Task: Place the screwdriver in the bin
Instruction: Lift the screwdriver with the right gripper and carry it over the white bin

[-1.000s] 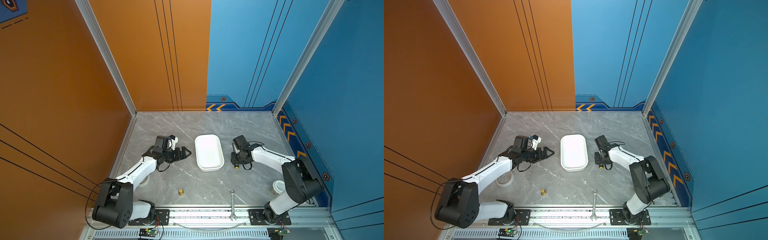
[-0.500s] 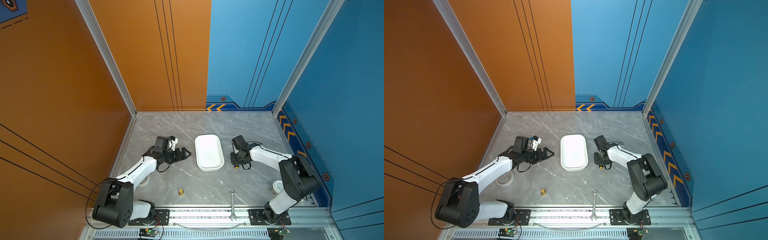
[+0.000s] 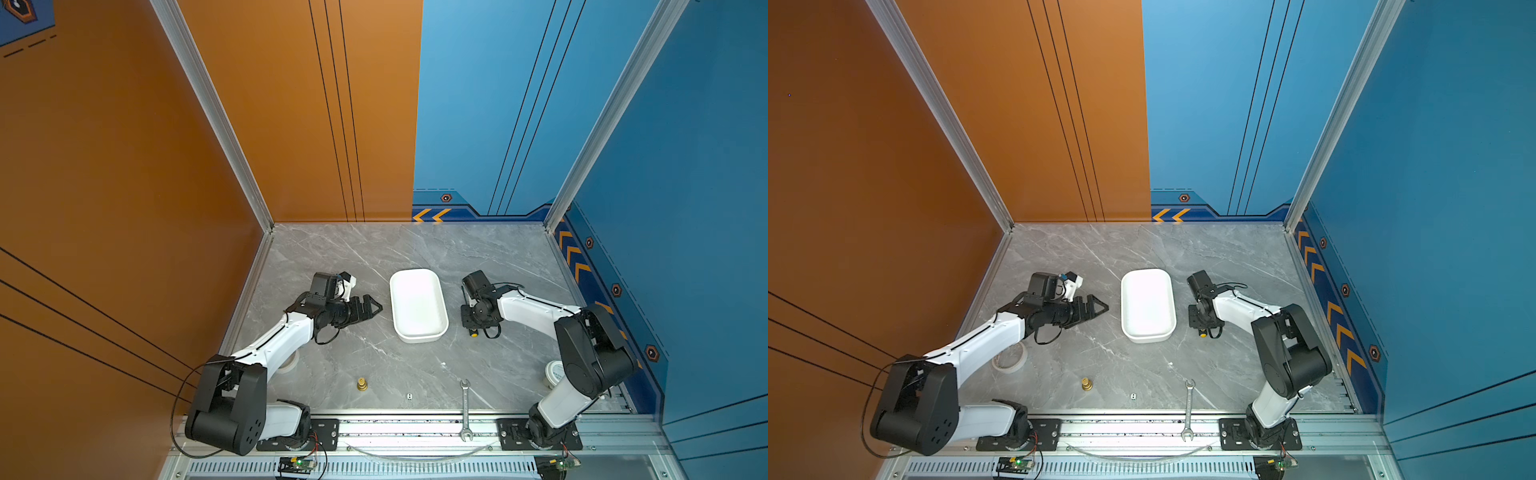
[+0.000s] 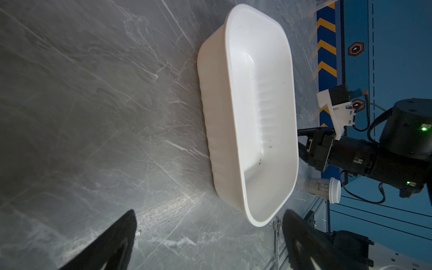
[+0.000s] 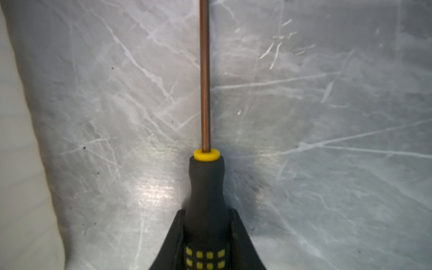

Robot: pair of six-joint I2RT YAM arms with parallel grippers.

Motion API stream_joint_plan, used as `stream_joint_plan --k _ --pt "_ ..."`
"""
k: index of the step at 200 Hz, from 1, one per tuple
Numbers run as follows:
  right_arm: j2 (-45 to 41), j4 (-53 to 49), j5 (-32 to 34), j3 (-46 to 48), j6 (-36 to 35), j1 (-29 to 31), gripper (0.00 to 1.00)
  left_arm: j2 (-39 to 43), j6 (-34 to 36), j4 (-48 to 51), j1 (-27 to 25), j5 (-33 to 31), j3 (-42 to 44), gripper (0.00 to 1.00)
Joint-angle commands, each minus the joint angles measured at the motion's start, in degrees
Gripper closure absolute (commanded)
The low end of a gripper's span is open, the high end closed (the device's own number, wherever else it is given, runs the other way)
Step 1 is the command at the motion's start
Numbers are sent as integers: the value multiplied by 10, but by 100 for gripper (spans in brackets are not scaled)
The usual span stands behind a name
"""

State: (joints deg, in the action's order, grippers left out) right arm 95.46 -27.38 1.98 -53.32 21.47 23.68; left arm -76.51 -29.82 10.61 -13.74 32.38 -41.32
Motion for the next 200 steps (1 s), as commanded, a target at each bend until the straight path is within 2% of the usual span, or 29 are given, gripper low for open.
stream_joint_plan --k 1,9,69,130,168,200 --pt "8 -24 14 -13 -1 3 96 -3 12 17 -5 -8 -12 2" --pt "7 -24 13 -13 -2 2 100 -4 12 17 -5 -8 -13 2" --pt "-7 -37 7 -20 1 1 100 -2 12 17 -5 -9 -10 2" --pt "-89 -85 12 -54 4 7 100 -4 15 17 -5 -9 -8 2" --pt "-152 -92 -5 -90 -10 37 100 -6 15 13 -5 -9 -6 2" --pt "-168 -81 -16 -115 -24 81 100 -8 17 11 -5 -6 -4 2"
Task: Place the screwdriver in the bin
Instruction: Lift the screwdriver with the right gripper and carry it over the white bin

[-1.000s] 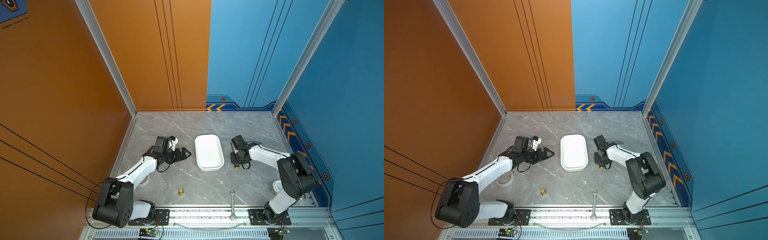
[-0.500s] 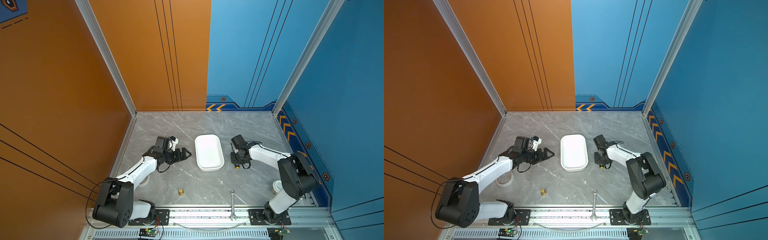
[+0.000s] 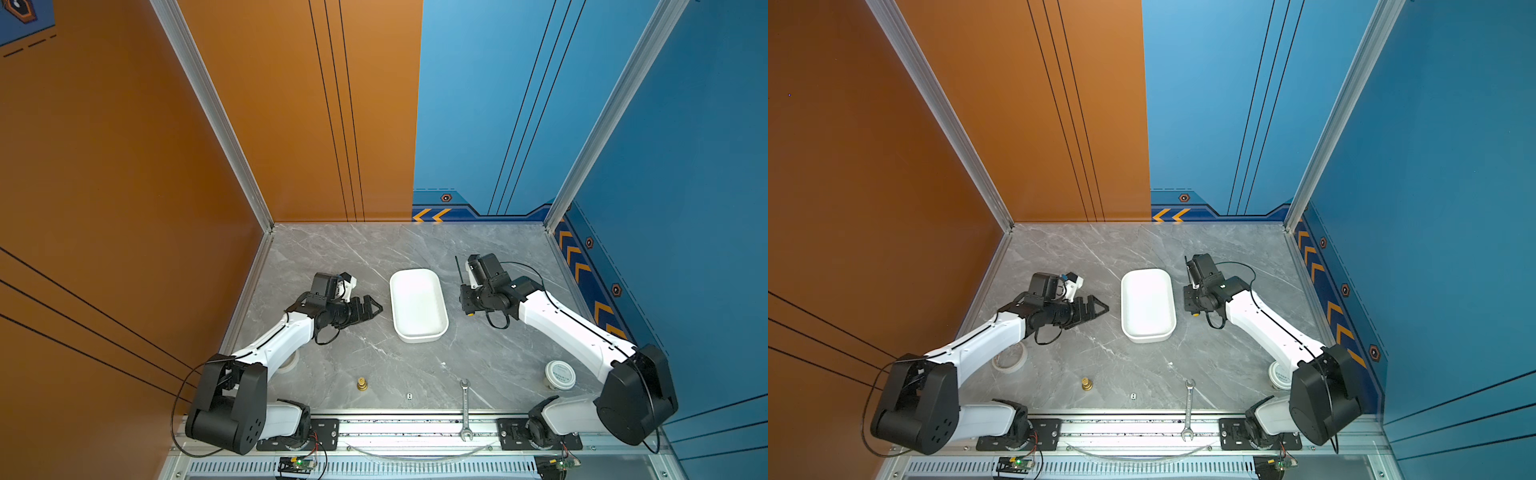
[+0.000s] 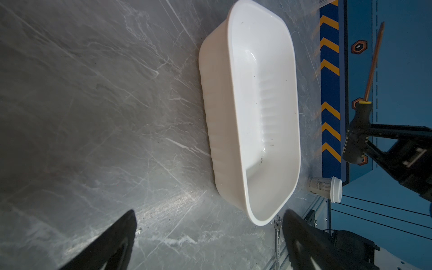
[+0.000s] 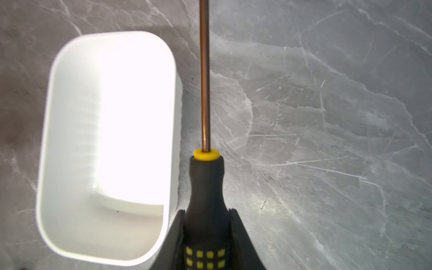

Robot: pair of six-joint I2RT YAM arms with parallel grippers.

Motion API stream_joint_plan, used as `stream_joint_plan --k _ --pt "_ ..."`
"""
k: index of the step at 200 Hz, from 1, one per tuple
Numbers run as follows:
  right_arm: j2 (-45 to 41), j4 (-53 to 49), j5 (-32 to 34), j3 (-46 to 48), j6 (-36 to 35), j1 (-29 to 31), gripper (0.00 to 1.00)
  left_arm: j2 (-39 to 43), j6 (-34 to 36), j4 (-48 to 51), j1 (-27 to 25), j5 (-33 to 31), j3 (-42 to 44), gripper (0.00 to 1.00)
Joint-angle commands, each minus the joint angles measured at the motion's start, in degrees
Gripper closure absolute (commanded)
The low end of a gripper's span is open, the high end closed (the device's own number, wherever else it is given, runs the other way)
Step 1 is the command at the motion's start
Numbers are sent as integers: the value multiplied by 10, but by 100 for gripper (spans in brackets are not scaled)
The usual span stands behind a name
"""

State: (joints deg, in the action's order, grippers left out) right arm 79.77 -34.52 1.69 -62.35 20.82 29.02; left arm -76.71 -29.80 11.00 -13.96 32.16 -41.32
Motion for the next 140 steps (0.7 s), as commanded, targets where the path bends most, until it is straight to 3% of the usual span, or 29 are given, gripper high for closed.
stream_joint_plan --k 1,80,140 --pt "-11 -9 -13 -25 -18 28 100 -6 16 7 -2 -3 -4 2" --pt "91 15 2 -78 -1 127 100 0 22 6 1 1 0 2" --pt "164 31 -1 -101 19 151 100 4 28 9 8 7 3 2"
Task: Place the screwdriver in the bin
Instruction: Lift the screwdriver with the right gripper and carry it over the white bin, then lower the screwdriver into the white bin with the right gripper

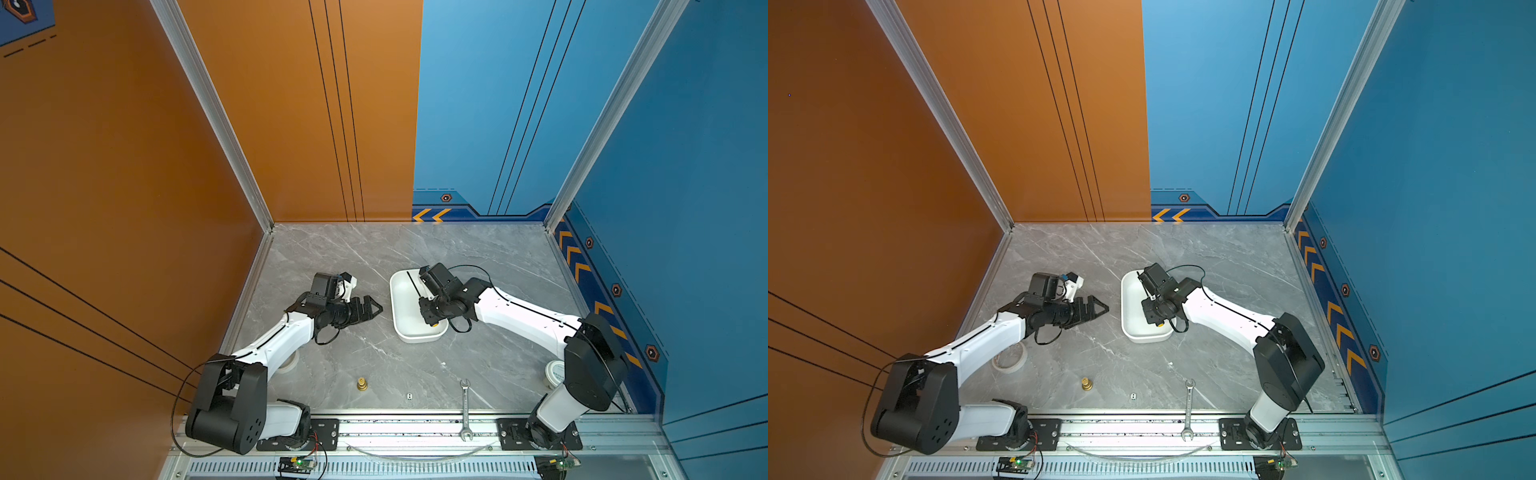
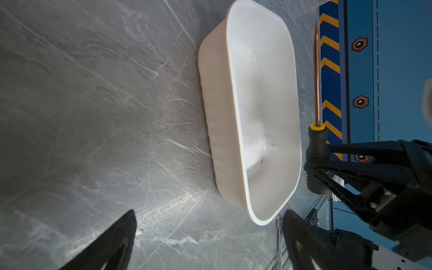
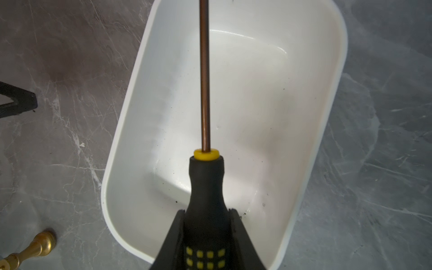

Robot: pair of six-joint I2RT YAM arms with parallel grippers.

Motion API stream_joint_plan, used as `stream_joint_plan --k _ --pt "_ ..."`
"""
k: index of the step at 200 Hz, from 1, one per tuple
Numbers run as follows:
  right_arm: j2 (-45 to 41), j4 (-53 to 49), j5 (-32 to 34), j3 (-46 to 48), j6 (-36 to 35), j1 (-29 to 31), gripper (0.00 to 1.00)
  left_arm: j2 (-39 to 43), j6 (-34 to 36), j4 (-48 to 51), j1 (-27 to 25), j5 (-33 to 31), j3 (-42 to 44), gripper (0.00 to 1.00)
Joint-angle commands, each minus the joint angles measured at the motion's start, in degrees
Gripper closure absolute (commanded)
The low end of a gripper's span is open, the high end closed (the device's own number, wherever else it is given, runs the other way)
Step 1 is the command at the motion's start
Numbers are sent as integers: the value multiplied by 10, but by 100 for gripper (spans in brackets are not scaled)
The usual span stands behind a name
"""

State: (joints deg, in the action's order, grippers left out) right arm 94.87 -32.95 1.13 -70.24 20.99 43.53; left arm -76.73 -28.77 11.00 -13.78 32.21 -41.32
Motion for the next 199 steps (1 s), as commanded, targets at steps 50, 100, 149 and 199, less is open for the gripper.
stream_joint_plan --k 50,100,149,199 --pt "32 17 12 -18 28 15 100 8 18 8 14 8 7 2" --pt "56 17 27 -15 48 15 100 6 18 9 16 10 7 2" --pt "78 17 38 -20 71 15 100 7 21 13 16 9 6 2" --pt "92 17 57 -23 114 15 100 7 25 19 16 4 5 2"
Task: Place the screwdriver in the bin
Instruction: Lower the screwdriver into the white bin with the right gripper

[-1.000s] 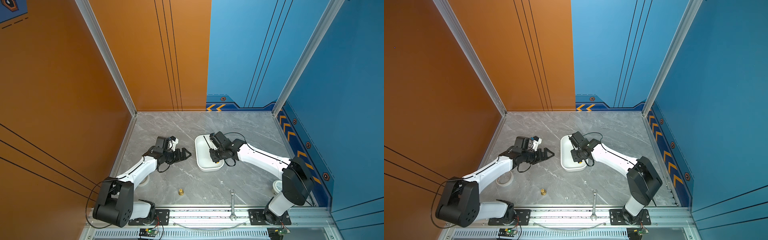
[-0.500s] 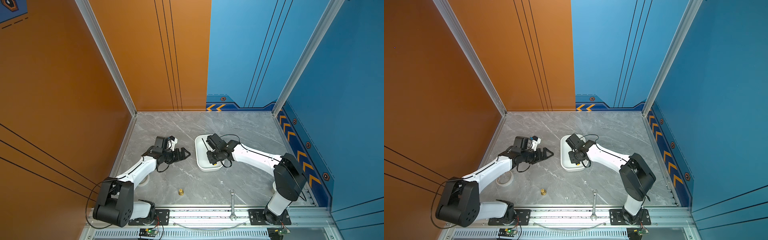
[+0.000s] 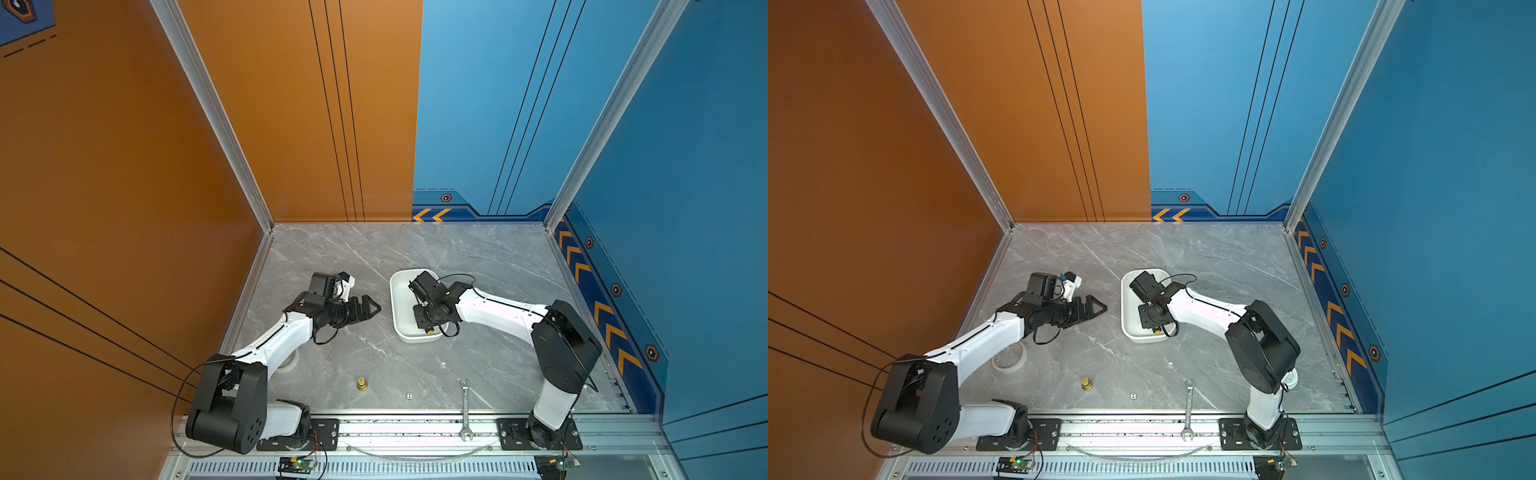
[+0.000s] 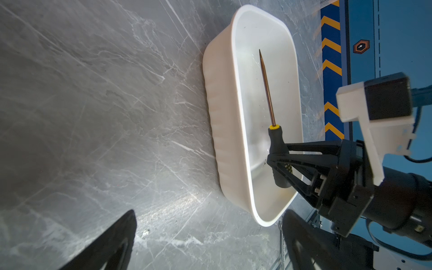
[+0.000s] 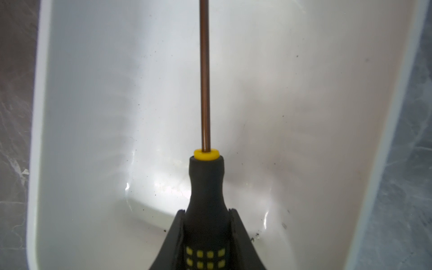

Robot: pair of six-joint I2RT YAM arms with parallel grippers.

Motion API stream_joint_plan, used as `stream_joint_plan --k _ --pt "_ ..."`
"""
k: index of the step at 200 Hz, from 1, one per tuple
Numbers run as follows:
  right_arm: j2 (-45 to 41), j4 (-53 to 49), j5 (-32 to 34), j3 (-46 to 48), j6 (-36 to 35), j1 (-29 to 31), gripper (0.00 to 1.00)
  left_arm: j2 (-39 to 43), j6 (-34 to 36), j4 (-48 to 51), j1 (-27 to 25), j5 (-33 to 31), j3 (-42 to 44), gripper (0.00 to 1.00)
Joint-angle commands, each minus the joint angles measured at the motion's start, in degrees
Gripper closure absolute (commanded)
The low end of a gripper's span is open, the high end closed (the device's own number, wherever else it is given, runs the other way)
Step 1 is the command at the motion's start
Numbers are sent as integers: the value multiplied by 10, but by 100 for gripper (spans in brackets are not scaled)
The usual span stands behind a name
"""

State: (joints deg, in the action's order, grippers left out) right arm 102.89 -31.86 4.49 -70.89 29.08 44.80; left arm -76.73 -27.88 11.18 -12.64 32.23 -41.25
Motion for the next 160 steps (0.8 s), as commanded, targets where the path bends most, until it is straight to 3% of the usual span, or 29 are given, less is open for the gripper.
stream_joint_plan --k 1,160 --pt "12 6 23 -17 35 2 100 7 16 17 5 4 4 2" --pt "62 10 31 -37 69 10 97 5 26 24 5 -2 3 2"
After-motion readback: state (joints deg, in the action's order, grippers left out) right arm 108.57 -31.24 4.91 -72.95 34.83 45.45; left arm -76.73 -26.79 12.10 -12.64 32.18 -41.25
